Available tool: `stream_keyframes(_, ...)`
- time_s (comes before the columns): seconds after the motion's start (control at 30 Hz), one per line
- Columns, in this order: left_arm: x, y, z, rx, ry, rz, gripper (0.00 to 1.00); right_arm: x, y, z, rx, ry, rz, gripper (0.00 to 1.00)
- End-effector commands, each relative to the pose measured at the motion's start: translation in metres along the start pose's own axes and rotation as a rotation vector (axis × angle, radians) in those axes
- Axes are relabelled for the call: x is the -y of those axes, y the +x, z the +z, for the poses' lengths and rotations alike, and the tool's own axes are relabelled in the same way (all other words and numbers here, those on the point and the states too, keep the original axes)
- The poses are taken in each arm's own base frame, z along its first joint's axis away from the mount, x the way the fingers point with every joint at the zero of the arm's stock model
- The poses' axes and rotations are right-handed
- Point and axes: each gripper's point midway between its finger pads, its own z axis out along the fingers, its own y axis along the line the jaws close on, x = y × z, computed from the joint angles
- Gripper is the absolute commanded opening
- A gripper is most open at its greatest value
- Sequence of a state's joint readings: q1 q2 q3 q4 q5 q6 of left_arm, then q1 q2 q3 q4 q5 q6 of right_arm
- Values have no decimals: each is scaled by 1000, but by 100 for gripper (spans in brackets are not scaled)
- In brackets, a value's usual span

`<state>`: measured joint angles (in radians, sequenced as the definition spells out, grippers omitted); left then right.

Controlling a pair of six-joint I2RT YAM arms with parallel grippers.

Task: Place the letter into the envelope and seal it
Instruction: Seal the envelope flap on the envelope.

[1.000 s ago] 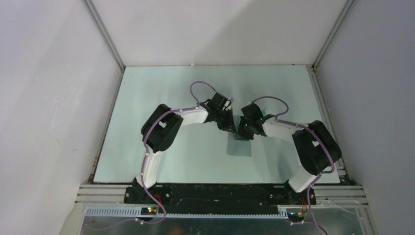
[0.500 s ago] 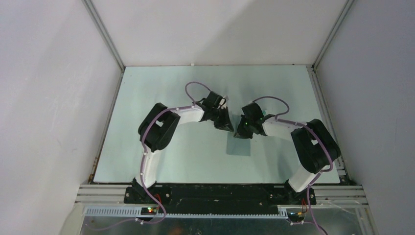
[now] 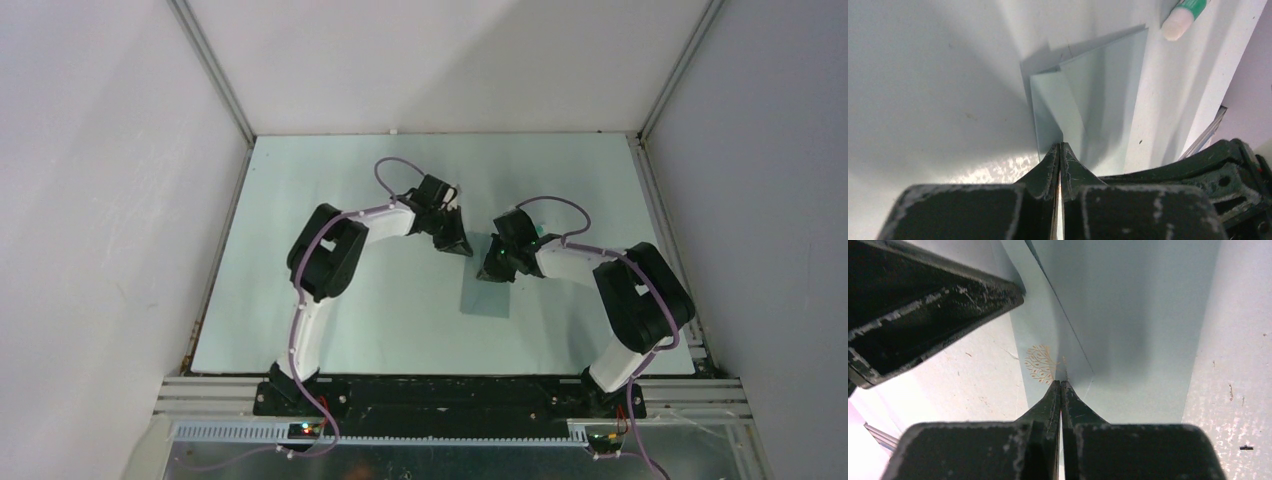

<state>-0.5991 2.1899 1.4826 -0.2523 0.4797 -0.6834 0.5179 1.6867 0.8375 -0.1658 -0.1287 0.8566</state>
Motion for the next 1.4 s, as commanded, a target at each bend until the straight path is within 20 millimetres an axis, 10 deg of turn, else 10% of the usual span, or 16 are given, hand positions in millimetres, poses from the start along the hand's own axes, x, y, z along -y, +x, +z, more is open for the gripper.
stream_keyframes(0.0,-4,-30,8,65,-51,32,6,53,23,9,-51,182,-23,0)
stream_keyframes(0.33,-14,-20,0,25,-105,45,4,35,-3,-2,2,119,-4,0)
stream_keyframes(0.63,51,18,-75,120,86,87,6,46,-11,10,-16,168,42,0)
stream_keyframes(0.83,56,83,-50,45,183,44,5,43,-9,9,-18,161,54,0)
stream_keyframes(1.37,34,50,-15,86,107,-38,2,45,12,-8,-24,159,10,0)
